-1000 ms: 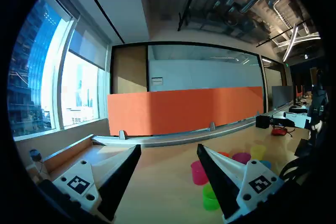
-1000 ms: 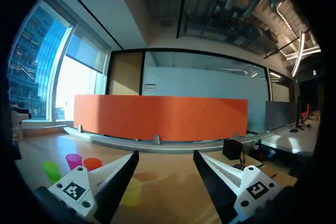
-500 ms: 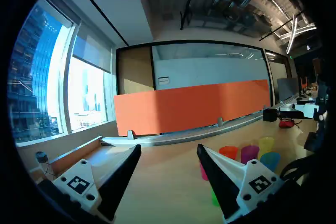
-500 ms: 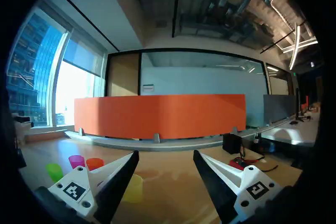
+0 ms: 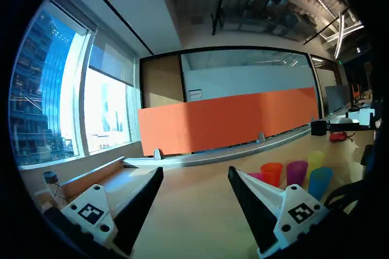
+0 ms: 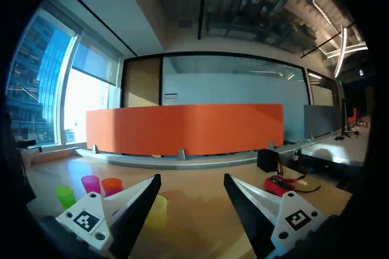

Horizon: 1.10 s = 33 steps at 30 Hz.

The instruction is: Pour water

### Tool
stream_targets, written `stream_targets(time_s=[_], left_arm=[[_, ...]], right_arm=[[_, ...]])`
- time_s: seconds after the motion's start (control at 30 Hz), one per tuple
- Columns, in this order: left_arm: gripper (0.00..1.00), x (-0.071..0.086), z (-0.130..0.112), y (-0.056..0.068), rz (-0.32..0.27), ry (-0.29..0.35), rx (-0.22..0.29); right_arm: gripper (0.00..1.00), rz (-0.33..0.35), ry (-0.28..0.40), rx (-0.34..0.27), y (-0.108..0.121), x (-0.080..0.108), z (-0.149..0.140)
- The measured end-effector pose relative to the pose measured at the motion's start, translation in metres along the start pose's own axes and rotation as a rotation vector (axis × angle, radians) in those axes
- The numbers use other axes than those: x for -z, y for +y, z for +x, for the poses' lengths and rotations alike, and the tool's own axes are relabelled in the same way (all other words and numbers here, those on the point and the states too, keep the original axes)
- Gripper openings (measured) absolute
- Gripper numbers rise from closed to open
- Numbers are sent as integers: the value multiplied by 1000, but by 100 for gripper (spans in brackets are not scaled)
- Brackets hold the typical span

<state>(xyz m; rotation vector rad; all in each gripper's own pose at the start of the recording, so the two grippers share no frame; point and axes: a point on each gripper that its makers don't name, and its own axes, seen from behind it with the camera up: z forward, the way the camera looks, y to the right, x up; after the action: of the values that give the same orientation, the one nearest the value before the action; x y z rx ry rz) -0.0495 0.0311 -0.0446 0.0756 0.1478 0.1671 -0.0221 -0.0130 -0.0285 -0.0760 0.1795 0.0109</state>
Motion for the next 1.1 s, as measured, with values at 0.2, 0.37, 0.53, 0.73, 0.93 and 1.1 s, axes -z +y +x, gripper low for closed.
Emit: stream_targets(time_s=[0.2,0.37,0.53,0.73,0.93,1.1], left_arm=[[99,1,-13,4,0,-1,13],[99,1,-26,6,0,-10,29],[99,-1,-33,4,2,-14,43],[99,-6,-38,1,-4,-15,65],[99,-10,-45,-4,-6,-25,93],[99,-11,-50,-8,-5,-34,121]], right_arm=[[100,4,-4,-8,-6,-2,2],[100,10,-11,-11,-12,-2,1],[100,8,-18,-18,-14,-3,-1],[99,4,-21,-23,-14,-3,0],[100,-2,-21,-13,-13,-2,4],[100,-5,-18,-13,-12,-2,6]])
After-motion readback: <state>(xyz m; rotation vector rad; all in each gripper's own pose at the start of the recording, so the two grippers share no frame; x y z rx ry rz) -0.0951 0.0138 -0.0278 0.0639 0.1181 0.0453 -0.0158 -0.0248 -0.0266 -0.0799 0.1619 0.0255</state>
